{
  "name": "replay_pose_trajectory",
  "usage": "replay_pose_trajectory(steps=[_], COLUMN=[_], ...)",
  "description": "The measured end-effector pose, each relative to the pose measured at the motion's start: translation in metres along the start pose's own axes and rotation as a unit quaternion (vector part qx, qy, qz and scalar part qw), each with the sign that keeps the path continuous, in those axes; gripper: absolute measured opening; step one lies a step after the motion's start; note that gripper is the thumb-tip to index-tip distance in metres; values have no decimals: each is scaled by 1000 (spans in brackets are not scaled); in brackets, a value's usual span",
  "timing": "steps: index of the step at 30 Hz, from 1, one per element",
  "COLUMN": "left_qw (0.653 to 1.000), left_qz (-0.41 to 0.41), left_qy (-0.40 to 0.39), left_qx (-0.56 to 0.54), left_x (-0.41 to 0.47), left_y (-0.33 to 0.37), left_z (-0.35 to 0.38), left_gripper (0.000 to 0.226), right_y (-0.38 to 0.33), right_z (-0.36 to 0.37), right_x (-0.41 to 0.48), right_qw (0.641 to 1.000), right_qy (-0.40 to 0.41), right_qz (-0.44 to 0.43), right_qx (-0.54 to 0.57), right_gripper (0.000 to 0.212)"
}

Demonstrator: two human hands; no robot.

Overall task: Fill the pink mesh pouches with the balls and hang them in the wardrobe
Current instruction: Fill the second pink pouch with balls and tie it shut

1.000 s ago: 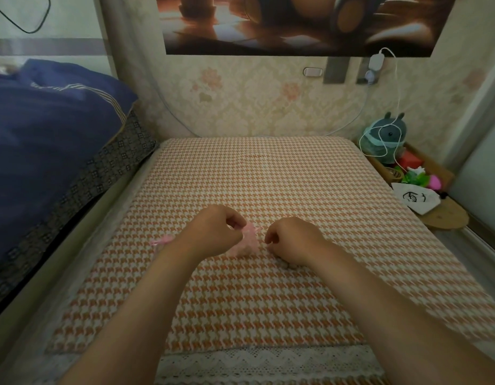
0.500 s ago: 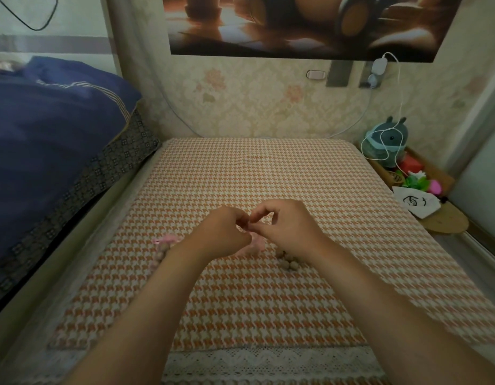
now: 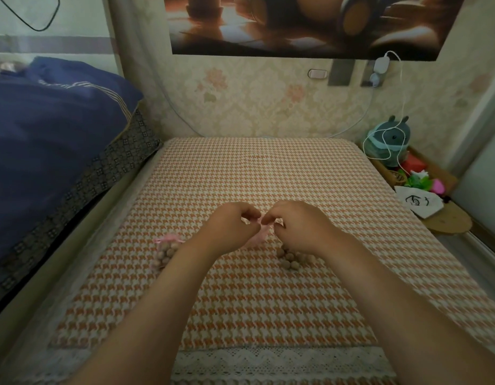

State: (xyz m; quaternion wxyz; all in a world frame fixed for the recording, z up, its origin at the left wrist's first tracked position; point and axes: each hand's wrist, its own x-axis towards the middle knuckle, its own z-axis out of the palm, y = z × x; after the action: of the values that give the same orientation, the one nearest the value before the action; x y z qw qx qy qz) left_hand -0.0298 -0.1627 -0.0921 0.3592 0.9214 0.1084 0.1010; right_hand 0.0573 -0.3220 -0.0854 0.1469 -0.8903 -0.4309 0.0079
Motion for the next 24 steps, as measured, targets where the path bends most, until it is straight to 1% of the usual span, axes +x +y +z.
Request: replay_pose_trajectory(steps=[2, 4, 5, 6, 9, 12, 14, 16, 19, 24], left_qw=[998, 987, 982, 981, 989, 991, 988, 984, 984, 987], left_qz=[32, 97, 123, 137, 139, 121, 104, 93, 64, 37], left_qy=[52, 125, 141, 136, 56, -13, -45, -63, -79, -84], left_qx=[8, 37, 40, 34, 22, 62, 101, 138, 144, 131], left_x=[0, -1, -3, -4, -9, -9, -8, -6, -4, 0], left_y=[4, 9, 13, 16, 20, 15, 11, 9, 9, 6], left_z=[5, 9, 10, 10, 18, 30, 39, 46, 56, 65], left_gripper=[26, 18, 13, 9, 9, 4, 10, 17, 21, 15], right_y=[4, 8, 9, 11, 18, 22, 23, 25, 27, 30], right_z=[-2, -4, -5, -5, -7, -10, -13, -15, -16, -13], right_x=[1, 1, 1, 1, -1, -3, -4, -5, -10, -14], right_qw=[1000, 1000, 1000, 999, 999, 996, 994, 992, 991, 991], right_qy=[14, 20, 24, 27, 32, 46, 55, 56, 51, 42], right_qz=[6, 14, 17, 21, 44, 64, 74, 86, 96, 98], right_qx=[-5, -9, -12, -14, -1, 31, 51, 67, 76, 84], right_gripper=[28, 28, 29, 29, 29, 28, 28, 27, 26, 28])
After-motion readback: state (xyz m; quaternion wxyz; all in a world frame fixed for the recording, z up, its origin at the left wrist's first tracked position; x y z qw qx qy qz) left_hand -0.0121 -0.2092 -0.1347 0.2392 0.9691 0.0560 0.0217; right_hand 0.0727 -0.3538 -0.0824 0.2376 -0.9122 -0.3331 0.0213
